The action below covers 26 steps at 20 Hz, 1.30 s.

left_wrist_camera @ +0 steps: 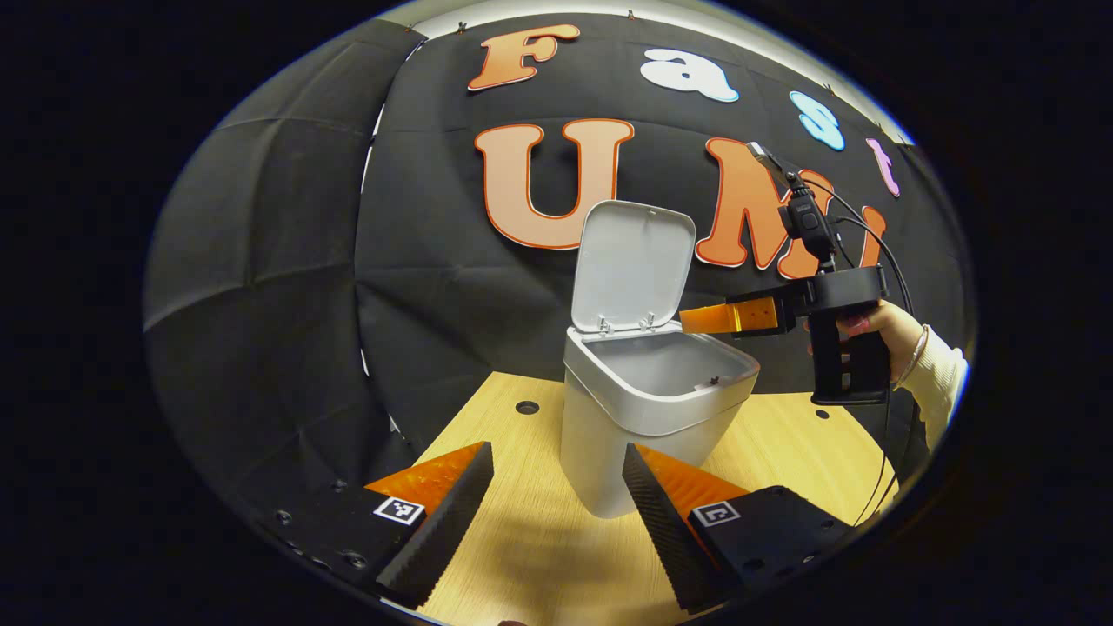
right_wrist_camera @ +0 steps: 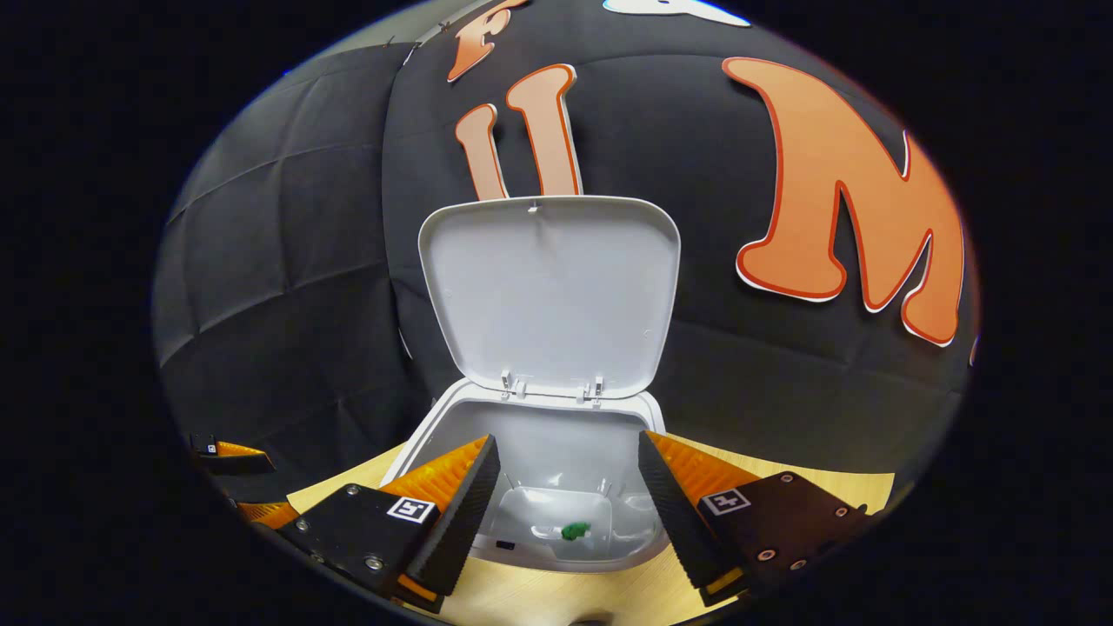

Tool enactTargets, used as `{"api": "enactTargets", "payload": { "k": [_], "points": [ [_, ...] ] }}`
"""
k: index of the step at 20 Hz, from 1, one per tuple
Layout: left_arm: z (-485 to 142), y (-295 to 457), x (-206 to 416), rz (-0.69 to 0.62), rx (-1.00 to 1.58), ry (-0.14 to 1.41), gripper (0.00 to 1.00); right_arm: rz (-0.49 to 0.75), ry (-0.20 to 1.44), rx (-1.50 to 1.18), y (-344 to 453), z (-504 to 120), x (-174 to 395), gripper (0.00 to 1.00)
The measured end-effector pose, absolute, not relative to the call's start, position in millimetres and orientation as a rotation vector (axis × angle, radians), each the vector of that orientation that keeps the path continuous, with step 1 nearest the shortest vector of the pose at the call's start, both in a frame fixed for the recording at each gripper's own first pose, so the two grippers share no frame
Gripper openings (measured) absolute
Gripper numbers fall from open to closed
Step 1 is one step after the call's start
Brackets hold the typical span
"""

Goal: Press the lid of the desktop garbage bin to open it, pick up the crumpled paper on the desktop and throw it into the bin, then pick up the pop can on the desktop and drop it into the bin, and finally close the garbage bin lid.

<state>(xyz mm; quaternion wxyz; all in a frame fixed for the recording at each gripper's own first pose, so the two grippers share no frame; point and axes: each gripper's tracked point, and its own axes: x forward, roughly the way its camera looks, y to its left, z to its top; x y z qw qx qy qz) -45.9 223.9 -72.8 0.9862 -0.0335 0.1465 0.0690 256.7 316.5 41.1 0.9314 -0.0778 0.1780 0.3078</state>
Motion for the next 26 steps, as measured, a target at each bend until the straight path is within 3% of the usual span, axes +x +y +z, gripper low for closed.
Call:
{"api": "enactTargets", "payload": {
  "k": [12, 19, 26],
  "points": [
    [-67.3, 180.9, -30.1, 0.045, -0.066, 0.292, 0.95, 0.574, 0.239, -0.128, 251.6, 99.1, 230.3, 0.95],
    [-71.5, 115.1, -21.1, -0.072, -0.059, 0.308, 0.95, 0.439, 0.156, -0.079, 154.6, 131.3, 201.6, 0.95],
    [-94.0, 43.4, -10.8, -0.190, -0.068, 0.354, 0.95, 0.269, 0.154, -0.072, 53.9, 117.6, 169.7, 0.95]
  ]
}}
